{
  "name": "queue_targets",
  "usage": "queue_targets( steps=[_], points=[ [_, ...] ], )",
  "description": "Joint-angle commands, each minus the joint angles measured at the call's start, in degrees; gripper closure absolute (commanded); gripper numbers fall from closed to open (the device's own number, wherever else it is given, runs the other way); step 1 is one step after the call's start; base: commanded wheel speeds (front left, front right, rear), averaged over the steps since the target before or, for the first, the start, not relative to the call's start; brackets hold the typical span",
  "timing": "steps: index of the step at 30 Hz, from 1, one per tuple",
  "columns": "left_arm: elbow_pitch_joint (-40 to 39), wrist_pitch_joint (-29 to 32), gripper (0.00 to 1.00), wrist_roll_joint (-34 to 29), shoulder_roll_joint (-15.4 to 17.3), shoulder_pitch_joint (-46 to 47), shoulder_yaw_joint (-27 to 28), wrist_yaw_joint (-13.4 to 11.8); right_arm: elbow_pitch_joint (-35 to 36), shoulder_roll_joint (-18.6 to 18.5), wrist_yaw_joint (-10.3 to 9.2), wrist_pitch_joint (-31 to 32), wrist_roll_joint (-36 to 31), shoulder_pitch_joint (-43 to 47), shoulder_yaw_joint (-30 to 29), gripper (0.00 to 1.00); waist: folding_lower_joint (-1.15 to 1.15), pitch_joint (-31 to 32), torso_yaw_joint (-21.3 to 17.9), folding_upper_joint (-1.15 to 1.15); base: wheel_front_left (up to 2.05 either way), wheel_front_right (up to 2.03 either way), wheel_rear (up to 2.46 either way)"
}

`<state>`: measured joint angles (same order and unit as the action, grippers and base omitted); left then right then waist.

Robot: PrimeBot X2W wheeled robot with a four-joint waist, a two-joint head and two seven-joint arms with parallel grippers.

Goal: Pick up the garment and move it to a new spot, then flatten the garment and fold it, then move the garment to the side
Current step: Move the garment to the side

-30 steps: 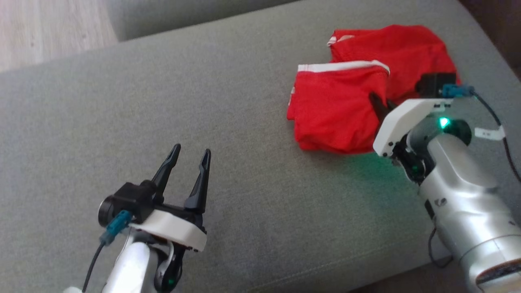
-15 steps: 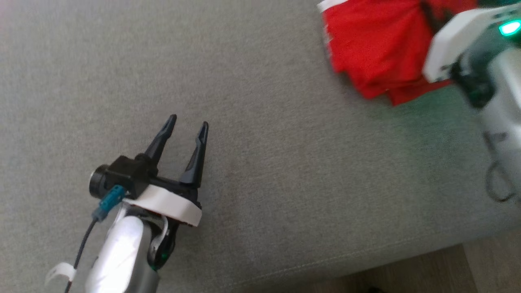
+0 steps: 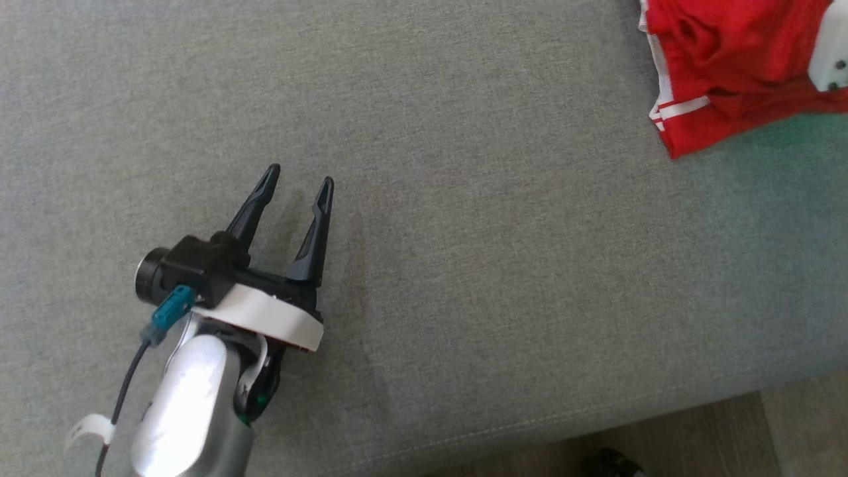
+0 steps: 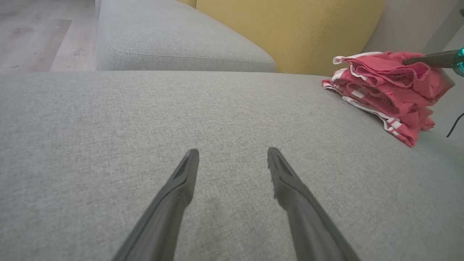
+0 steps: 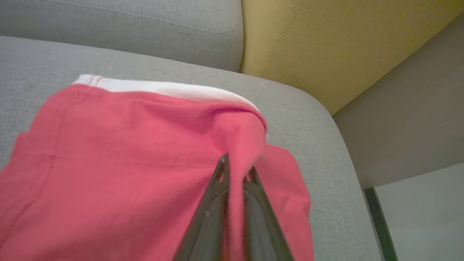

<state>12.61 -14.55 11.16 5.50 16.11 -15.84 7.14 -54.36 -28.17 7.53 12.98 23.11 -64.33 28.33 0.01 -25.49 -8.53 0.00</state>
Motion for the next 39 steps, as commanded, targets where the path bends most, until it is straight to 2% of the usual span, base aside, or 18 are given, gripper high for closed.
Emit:
queue_targets(
  steps=[1, 2, 3, 4, 5, 11, 17, 24, 28, 32, 39],
  points=[
    [-1.8, -0.4, 0.0, 0.0, 0.9, 1.3, 1.7, 0.3, 0.9, -1.9, -0.04, 0.2, -0.9, -0.7, -0.7, 1.0, -0.01, 0.1, 0.1, 0.0, 0.0, 0.0, 0.0],
    [-1.8, -0.4, 0.0, 0.1, 0.9, 1.4, 1.7, 0.3, 0.6, -1.9, -0.04, 0.2, -1.4, -0.6, -1.0, 1.0, -0.01, 0.2, 0.2, 0.0, 0.0, 0.0, 0.0],
    [-1.8, -0.4, 0.0, 0.2, 0.9, 1.4, 1.7, 0.3, 0.2, -1.9, -0.04, 0.0, -1.9, -0.5, -1.4, 0.6, -0.01, 0.4, 0.3, 0.0, 0.0, 0.0, 0.0],
    [-1.7, -0.4, 0.0, 0.3, 0.9, 1.4, 1.8, 0.3, -0.1, -1.7, -0.04, -0.3, -2.3, -0.4, -1.8, 0.09, -0.01, 0.6, 0.4, 0.0, 0.0, 0.0, 0.0],
    [-1.7, -0.4, 0.0, 0.4, 0.9, 1.4, 2.0, 0.3, -0.5, -1.6, -0.04, -0.6, -2.8, -0.2, -2.2, 0.0, -0.01, 1.0, 0.5, 0.0, 0.0, 0.0, 0.0],
    [-1.8, -0.4, 0.0, 0.9, 0.6, 0.6, 3.1, 0.3, -0.6, -0.9, -0.04, -5.9, -6.7, 0.3, -5.0, 0.0, -0.01, 4.4, 1.3, 0.0, 0.0, 0.0, 0.0],
    [-3.5, -0.4, 0.0, 1.3, 0.8, -1.8, 7.9, -0.7, 4.2, 3.0, -0.04, -14.3, -8.3, 4.8, -9.3, 0.0, -0.01, 12.1, 2.7, 0.0, 0.0, 0.0, 0.0],
    [-4.3, -0.4, 0.0, 1.5, 1.7, -5.1, 12.4, -1.9, 13.7, 7.3, -0.04, -18.8, -6.3, 16.2, -11.7, 0.0, -0.01, 20.2, 4.8, 0.0, 0.0, 0.0, 0.0],
    [-2.8, -0.2, 0.0, 2.9, 1.4, -7.4, 14.6, -3.7, 19.2, 10.1, -0.04, -20.2, -5.8, 23.7, -14.1, 0.0, -0.01, 23.2, 5.1, 0.0, 0.0, 0.0, 0.0],
    [-1.8, 0.5, 0.0, 4.2, 1.4, -8.4, 15.8, -4.6, 23.6, 13.5, -0.04, -22.3, -6.1, 30.7, -18.2, 0.0, -0.01, 24.7, 5.5, 0.0, 0.0, 0.0, 0.0],
    [-1.0, 0.4, 0.0, 6.1, 1.1, -9.4, 17.2, -5.2, 26.2, 16.6, -0.04, -25.1, -7.5, 38.3, -19.2, 0.0, -0.01, 25.7, 6.0, 0.0, 0.0, 0.0, 0.0]
  ],
)
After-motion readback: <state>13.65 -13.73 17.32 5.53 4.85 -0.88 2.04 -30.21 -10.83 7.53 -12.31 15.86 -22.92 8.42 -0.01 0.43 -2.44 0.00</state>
